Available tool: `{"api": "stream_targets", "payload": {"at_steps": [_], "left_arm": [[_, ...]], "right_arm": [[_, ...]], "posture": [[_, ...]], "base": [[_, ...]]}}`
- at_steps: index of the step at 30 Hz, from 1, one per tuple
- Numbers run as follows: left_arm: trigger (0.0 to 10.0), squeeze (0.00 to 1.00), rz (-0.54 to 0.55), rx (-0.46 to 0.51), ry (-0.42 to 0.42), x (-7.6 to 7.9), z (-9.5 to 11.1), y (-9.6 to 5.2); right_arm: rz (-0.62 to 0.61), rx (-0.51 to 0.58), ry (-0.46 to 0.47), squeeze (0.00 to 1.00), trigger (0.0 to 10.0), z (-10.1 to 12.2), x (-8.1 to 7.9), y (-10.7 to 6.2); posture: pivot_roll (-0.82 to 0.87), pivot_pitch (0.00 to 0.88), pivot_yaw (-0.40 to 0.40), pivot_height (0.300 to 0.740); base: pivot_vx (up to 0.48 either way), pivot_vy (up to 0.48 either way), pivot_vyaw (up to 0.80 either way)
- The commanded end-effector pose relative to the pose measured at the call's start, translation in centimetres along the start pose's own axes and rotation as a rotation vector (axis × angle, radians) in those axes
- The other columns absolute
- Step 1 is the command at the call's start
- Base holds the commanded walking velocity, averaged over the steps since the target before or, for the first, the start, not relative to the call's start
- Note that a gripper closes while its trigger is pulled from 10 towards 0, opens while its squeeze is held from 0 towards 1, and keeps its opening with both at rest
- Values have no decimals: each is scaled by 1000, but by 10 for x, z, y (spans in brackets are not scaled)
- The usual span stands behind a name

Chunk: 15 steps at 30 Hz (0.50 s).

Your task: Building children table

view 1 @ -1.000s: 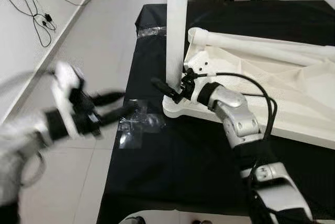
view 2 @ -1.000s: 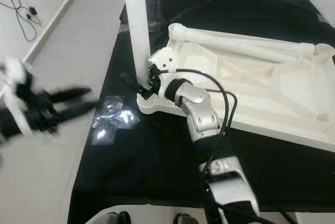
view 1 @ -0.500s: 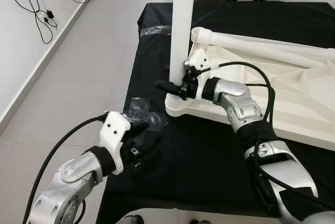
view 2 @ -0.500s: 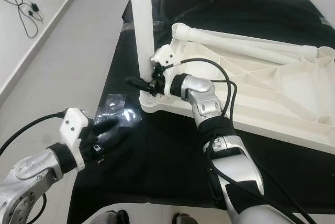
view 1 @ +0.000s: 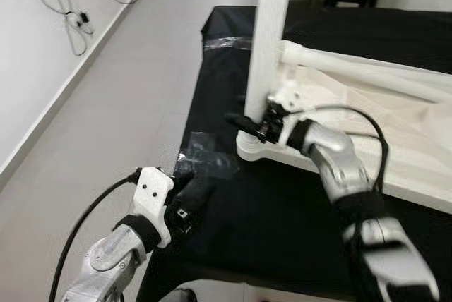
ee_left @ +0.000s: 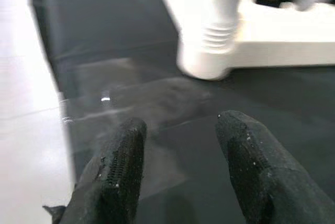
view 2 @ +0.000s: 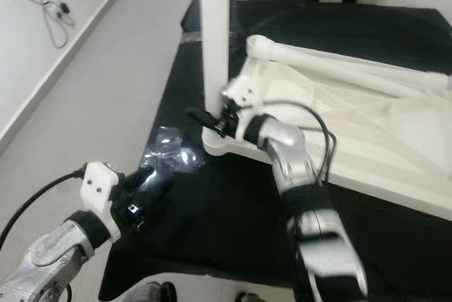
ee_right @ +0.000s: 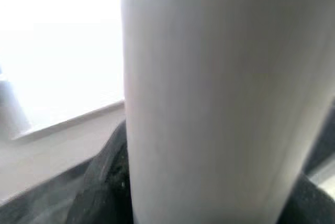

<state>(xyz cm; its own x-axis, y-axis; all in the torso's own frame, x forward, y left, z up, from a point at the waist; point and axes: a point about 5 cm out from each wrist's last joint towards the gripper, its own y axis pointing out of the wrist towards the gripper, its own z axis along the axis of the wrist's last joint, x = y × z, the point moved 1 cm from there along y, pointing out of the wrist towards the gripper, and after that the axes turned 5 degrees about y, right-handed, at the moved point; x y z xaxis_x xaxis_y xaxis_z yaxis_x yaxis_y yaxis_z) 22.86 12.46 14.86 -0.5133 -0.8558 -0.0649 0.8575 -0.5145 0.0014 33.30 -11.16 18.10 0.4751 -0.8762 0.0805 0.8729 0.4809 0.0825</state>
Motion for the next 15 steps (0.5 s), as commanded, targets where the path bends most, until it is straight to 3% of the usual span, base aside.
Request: {"api": "stream_targets", "payload": {"at_steps": [1, 3, 10, 11, 13, 14, 15], "left_arm": [[10000, 0, 16, -9, 2, -1, -4, -1], [10000, 0, 40, -3, -10, -4, -6, -1], [10000, 0, 24, 0, -1, -3, -9, 6], [10000, 0, 21, 2, -1, -3, -10, 7], [10000, 0, 21, 3, -1, -2, -10, 8], [10000, 0, 17, 5, 0, -2, -10, 9], [10000, 0, 15, 6, 1, -2, -10, 9]], "right_arm": [[-233, -293, 16, 0, 0, -53, 14, -36], [-180, -321, 43, 0, 0, -56, -12, -47], [-186, -299, 5, 0, 0, -47, -10, -38], [-193, -303, 0, 0, 10000, -45, -10, -38], [-200, -306, -4, 0, 10000, -44, -11, -38], [-190, -291, 15, 231, 10000, -41, -10, -36], [-190, -285, 30, 231, 10000, -38, -11, -36]], "posture": [[58, 218, -14, 740], [47, 217, 7, 740], [46, 205, 6, 740], [48, 205, 3, 740], [47, 204, 3, 740], [48, 204, 4, 740], [48, 204, 4, 740]], "base": [[0, 0, 0], [0, 0, 0], [0, 0, 0], [0, 0, 0], [0, 0, 0], [0, 0, 0], [0, 0, 0]]}}
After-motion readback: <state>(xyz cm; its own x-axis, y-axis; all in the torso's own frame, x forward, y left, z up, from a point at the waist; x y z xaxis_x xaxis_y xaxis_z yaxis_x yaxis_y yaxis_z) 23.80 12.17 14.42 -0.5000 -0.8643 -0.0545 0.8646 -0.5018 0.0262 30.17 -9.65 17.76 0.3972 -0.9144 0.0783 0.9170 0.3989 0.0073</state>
